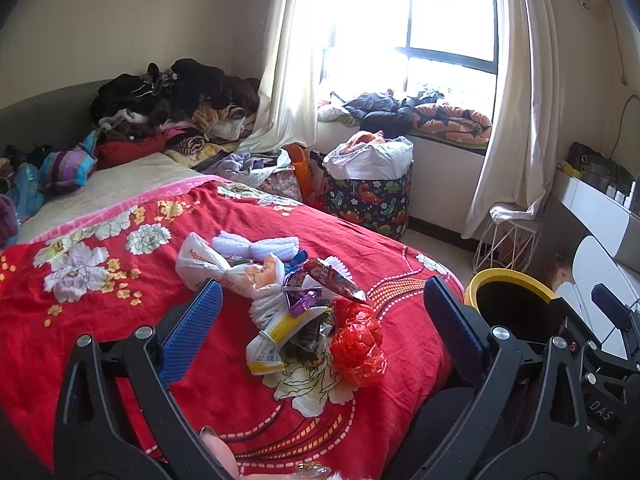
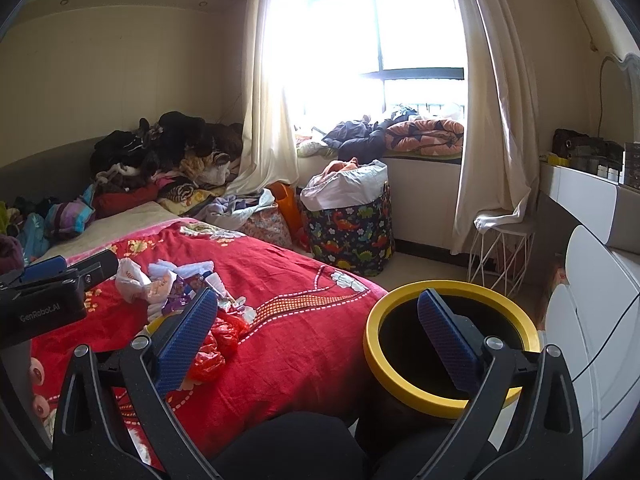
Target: Collect trash
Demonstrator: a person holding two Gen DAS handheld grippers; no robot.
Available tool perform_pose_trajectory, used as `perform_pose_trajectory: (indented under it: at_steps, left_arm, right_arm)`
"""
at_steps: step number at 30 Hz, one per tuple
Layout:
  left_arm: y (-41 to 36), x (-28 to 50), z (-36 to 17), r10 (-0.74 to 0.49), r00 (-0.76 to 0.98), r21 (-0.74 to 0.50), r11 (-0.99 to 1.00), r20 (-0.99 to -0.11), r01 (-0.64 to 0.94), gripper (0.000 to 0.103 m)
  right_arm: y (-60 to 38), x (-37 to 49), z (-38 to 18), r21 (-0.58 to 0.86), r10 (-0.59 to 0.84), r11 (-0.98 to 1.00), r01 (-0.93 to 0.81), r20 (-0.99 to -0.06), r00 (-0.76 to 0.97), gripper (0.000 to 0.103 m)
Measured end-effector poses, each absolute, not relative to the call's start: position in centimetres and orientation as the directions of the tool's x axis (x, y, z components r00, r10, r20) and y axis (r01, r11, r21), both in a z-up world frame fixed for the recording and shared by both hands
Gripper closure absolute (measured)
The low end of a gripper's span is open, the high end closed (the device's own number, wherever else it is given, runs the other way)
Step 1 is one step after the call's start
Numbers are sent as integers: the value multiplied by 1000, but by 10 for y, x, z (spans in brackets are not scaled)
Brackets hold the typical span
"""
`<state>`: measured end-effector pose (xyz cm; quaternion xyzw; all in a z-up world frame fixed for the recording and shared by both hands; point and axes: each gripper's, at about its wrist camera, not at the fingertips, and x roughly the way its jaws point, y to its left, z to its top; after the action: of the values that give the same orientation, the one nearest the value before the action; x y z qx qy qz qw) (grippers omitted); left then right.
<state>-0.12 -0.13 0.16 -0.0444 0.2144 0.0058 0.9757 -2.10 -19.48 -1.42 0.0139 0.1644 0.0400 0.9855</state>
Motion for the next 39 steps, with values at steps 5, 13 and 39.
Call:
perform_pose_trajectory:
  at_steps: [5,13,39]
  left_arm:
    - [-1,-1,2,-6,909,-84,996,-417,-32,10]
    - [-1,-2,1,-6,909,-83,996,-417,-31,10]
    - [12,7,9,18,913,-89,994,-408,-59,10]
  right_arm:
    - [-193,-19,-10,38,78,997,-70,-321,944,6]
    - [-192,-20,-9,38,78,997,-70,-318,945,6]
    - [-170,-10,0,15,132,991,-134,-318,939,6]
